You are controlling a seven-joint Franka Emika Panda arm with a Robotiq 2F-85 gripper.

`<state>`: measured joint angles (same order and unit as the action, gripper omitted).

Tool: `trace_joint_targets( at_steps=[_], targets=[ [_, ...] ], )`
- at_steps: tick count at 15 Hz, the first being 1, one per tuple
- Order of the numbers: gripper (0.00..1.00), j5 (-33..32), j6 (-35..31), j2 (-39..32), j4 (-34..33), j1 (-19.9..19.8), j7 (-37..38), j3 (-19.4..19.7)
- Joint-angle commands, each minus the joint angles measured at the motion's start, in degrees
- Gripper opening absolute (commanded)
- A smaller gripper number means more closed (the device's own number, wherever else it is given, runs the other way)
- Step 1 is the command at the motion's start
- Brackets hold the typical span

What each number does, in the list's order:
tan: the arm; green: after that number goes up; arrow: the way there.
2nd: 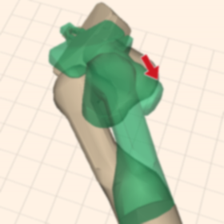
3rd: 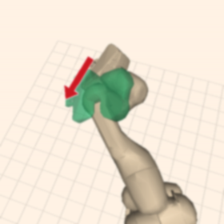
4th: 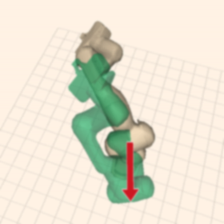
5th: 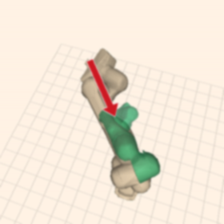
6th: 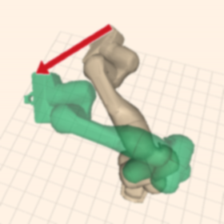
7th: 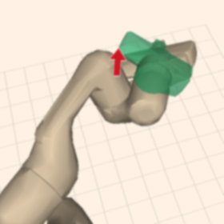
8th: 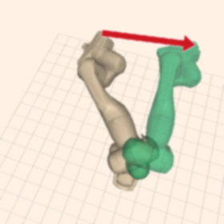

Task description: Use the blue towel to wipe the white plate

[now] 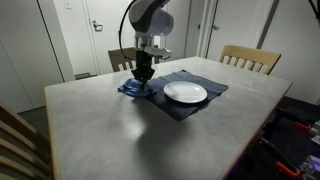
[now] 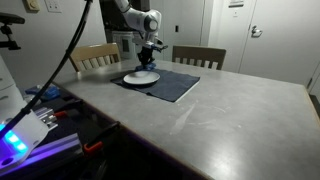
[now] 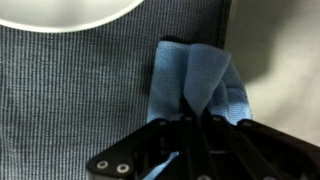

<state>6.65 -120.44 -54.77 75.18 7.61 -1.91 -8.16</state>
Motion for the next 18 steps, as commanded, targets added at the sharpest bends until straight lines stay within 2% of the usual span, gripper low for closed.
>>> trace_joint_targets(
  at_steps=[1, 2, 4, 9, 12, 18],
  targets=[
    [0.02, 1.16, 3.61, -2.09, -3.68, -1.24, -2.05, -1.23],
    [0.32, 1.1, 4.6, -1.82, -3.84, -1.24, -2.28, -1.31],
    [0.4, 0.49, 3.84, -0.06, -2.29, -0.67, -2.29, -1.13],
    [0.78, -0.1, 5.37, 5.09, 0.9, 0.23, -2.58, -1.53],
    [0.97, 0.77, 6.66, 7.65, 2.0, -0.03, -2.45, -1.85],
    [1.0, 2.36, 7.52, 10.11, 3.17, -0.8, -2.42, -1.89]
  ],
)
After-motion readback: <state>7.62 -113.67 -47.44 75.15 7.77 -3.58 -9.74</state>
